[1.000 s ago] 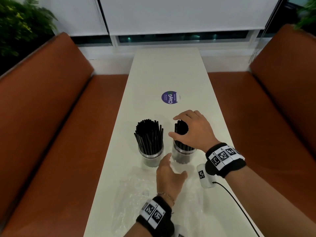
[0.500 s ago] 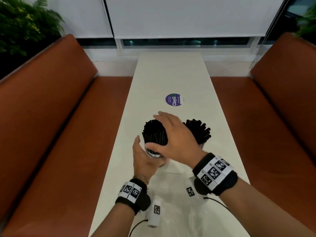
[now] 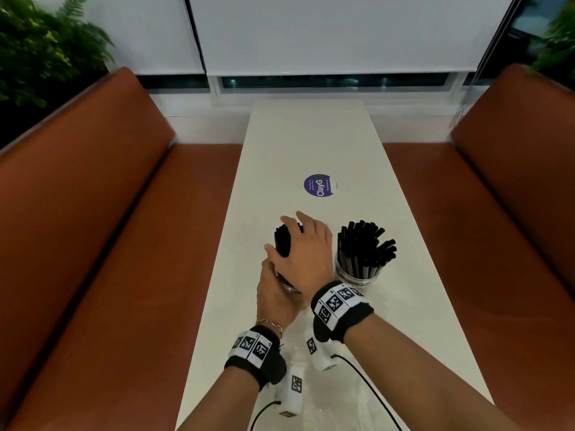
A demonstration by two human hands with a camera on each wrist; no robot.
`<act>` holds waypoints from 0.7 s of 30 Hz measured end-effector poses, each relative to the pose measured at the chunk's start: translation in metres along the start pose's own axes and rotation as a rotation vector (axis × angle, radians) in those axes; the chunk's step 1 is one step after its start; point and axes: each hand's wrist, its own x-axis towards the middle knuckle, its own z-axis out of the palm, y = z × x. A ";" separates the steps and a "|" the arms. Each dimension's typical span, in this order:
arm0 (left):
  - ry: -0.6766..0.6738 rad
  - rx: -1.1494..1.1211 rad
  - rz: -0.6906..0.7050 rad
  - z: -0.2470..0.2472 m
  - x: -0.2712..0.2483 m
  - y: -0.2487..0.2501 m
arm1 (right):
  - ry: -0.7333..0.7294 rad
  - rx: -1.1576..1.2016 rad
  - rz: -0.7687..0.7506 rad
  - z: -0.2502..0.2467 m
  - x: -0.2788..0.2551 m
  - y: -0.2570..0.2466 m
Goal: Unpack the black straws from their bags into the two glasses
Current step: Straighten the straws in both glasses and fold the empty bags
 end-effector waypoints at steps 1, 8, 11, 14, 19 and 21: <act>0.063 0.069 -0.025 0.004 0.001 -0.002 | -0.001 0.038 0.017 0.000 0.001 0.000; 0.155 0.073 0.033 0.017 0.010 -0.014 | 0.122 0.146 0.028 0.001 0.014 0.004; 0.167 0.071 0.041 0.022 0.012 -0.012 | 0.098 0.122 0.005 0.001 0.019 0.009; 0.162 0.069 0.036 0.026 0.016 -0.011 | 0.061 0.109 -0.020 -0.002 0.023 0.015; 0.165 0.045 0.023 0.030 0.020 -0.009 | 0.017 0.058 -0.070 0.001 0.029 0.023; 0.170 0.042 0.021 0.030 0.021 -0.006 | -0.014 0.024 -0.074 0.001 0.030 0.022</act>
